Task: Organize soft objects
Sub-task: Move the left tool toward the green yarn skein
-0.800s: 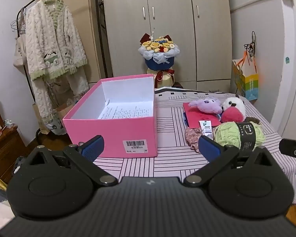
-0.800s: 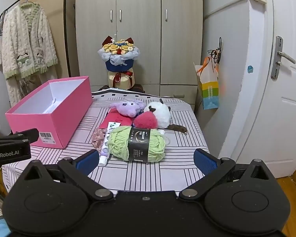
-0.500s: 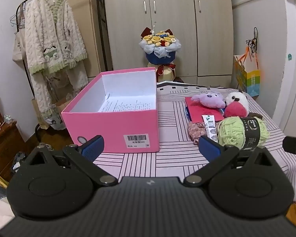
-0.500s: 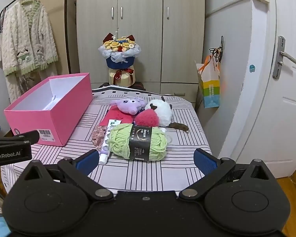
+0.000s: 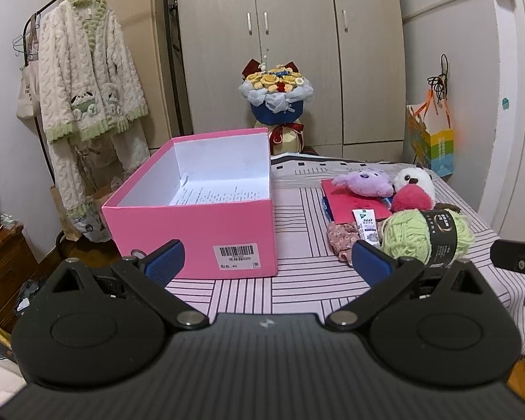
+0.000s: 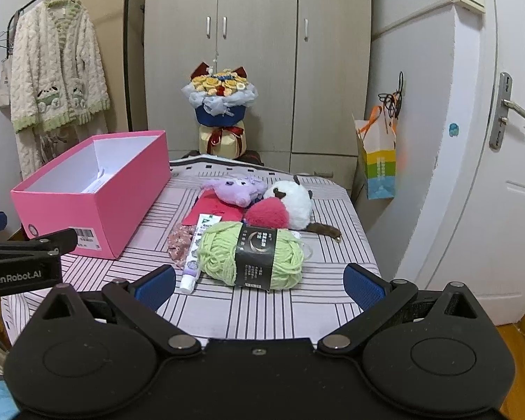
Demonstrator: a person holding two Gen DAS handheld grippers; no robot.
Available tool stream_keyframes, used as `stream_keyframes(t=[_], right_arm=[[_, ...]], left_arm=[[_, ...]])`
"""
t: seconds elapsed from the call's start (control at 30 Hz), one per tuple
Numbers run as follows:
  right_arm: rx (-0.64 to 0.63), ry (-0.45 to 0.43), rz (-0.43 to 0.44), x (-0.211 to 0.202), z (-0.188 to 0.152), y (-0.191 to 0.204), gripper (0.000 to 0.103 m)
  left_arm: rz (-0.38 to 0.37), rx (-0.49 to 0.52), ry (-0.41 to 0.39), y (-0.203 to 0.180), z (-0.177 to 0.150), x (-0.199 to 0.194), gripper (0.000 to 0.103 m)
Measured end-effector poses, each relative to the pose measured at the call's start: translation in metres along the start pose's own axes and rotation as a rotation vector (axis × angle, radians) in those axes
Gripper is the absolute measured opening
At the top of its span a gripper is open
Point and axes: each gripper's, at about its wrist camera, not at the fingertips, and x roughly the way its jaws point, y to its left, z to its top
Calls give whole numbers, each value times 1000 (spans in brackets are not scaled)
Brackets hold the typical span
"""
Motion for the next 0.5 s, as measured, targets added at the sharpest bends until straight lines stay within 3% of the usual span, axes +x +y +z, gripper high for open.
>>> stream_keyframes(t=[0.5], right_arm=[[-19,-88,-17,-12,-6,4,103]], left_arm=[[6,5,-13,-1,-5,-1,103]])
